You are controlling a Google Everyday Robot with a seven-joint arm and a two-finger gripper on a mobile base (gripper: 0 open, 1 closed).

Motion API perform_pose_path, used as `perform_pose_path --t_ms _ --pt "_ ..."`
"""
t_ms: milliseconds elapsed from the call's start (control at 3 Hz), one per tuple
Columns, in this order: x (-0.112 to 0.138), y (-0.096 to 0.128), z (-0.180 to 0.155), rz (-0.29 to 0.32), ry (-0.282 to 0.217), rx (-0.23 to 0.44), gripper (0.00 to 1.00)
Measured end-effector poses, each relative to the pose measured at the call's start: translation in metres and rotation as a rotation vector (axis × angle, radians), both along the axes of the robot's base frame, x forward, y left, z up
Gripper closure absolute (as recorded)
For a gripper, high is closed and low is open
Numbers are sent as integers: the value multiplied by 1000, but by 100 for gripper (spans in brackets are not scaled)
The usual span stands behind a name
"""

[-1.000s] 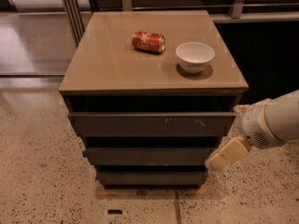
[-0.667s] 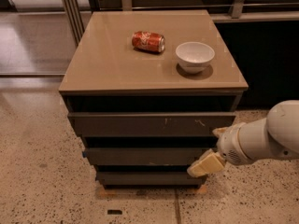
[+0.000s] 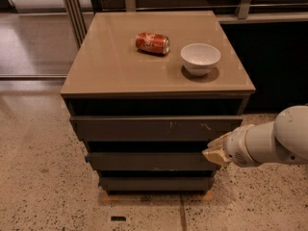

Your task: Open middle drawer

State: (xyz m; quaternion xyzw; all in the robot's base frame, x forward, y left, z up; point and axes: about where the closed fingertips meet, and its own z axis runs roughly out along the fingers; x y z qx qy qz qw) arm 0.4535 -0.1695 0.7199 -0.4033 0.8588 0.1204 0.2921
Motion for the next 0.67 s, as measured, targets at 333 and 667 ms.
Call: perform_pose_path --t_ms 333,667 --pt "0 0 0 0 0 0 87" --pt "0 0 0 0 0 0 100"
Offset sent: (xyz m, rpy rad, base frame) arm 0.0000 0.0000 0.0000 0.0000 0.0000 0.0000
